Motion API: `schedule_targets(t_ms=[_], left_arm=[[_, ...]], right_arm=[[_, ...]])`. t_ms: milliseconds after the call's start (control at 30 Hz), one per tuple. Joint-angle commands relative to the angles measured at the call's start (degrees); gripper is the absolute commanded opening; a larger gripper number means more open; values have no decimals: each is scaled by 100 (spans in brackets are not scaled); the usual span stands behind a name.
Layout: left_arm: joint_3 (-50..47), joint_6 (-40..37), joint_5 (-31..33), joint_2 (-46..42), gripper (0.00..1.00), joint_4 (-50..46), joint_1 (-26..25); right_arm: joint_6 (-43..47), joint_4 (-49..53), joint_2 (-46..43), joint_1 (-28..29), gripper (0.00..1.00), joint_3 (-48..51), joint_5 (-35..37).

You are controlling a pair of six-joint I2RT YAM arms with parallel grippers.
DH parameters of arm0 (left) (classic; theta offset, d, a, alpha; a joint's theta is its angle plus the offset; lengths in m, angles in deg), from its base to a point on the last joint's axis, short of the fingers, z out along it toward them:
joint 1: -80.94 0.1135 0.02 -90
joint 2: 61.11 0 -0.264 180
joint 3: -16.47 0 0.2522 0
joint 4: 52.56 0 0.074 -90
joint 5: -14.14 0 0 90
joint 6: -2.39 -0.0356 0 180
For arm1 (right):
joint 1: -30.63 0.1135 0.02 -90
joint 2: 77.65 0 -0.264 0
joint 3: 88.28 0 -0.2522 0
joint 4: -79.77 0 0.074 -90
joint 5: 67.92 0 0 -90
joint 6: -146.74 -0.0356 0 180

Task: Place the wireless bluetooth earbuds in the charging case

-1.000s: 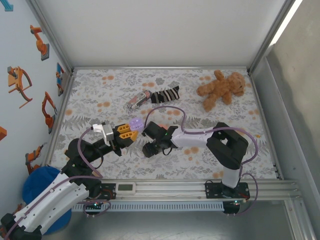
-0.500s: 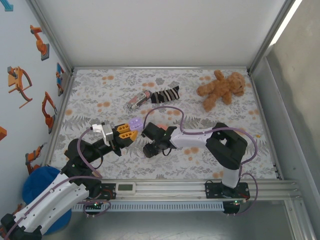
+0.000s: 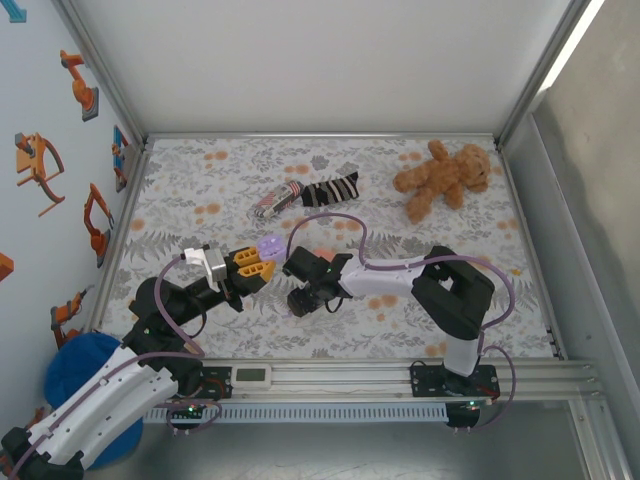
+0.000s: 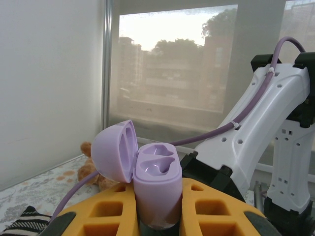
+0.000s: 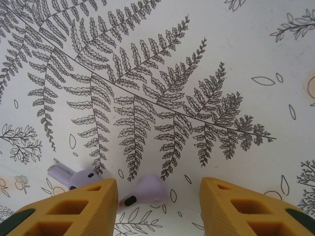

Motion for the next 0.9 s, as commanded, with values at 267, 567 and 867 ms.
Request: schedule_targets(t_ms=[267,567,867], left_arm=[[-10,-66,16,-76,0,14,-17],[-4,-57,16,-135,0,5,-17],[-27,-57,11,-184,0,-24,-20]], right_arm=[[82,469,-94,71,47,-107,172],[82,515,-463,66,47,-206,-36],[-81,432,-186,56,47,-391,-10]])
